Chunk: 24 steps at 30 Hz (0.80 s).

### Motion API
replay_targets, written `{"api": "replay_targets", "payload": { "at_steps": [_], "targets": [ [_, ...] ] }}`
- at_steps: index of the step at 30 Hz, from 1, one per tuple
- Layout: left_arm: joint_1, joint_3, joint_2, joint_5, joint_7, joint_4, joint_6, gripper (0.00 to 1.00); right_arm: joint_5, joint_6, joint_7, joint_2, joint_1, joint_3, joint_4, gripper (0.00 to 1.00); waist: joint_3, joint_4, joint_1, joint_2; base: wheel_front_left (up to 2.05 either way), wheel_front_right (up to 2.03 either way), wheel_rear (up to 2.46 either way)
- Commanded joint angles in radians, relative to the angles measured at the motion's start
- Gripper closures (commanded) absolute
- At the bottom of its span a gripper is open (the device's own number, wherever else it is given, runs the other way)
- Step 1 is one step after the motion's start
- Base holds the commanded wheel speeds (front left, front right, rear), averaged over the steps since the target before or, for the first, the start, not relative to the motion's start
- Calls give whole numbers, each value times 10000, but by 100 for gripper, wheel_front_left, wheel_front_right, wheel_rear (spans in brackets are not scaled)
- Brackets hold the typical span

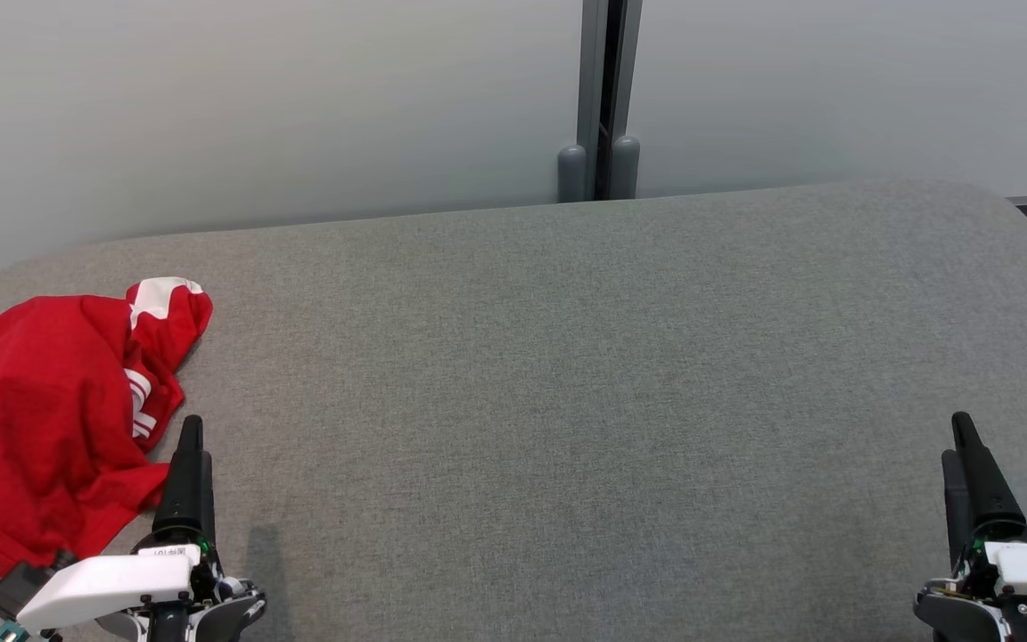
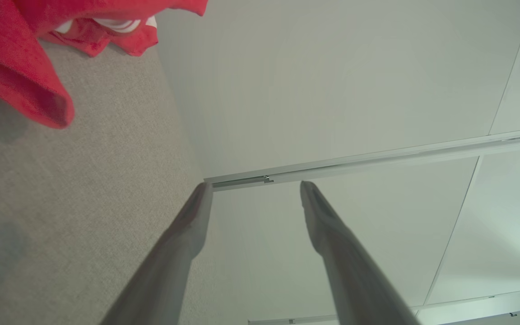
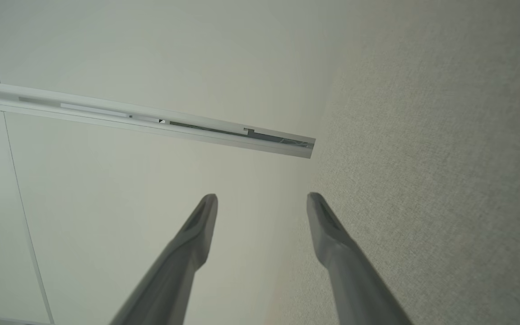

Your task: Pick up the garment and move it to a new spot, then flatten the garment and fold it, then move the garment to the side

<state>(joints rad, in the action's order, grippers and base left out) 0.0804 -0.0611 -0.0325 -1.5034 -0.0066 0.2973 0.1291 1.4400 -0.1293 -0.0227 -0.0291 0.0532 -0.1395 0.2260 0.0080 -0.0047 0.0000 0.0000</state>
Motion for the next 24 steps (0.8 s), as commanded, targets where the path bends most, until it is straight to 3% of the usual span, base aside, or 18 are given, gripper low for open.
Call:
{"api": "replay_targets", "payload": {
  "at_steps": [1, 12, 24],
  "targets": [
    [249, -65, -93, 85, -50, -184, 8, 0, -119, -5, 73, -117, 271, 22, -211, 0, 0, 0, 0, 0, 0, 0, 0],
    [282, -38, -112, 1176, -453, -762, 10, 0, -2664, -7, 525, -130, 854, 68, -844, 0, 87, 18, 0, 0, 0, 0, 0],
    [299, -267, -129, 3355, -878, -1628, 0, 0, -5623, -9, 999, -508, 1279, 699, -1386, 0, 171, 54, 0, 0, 0, 0, 0]
  ]
}}
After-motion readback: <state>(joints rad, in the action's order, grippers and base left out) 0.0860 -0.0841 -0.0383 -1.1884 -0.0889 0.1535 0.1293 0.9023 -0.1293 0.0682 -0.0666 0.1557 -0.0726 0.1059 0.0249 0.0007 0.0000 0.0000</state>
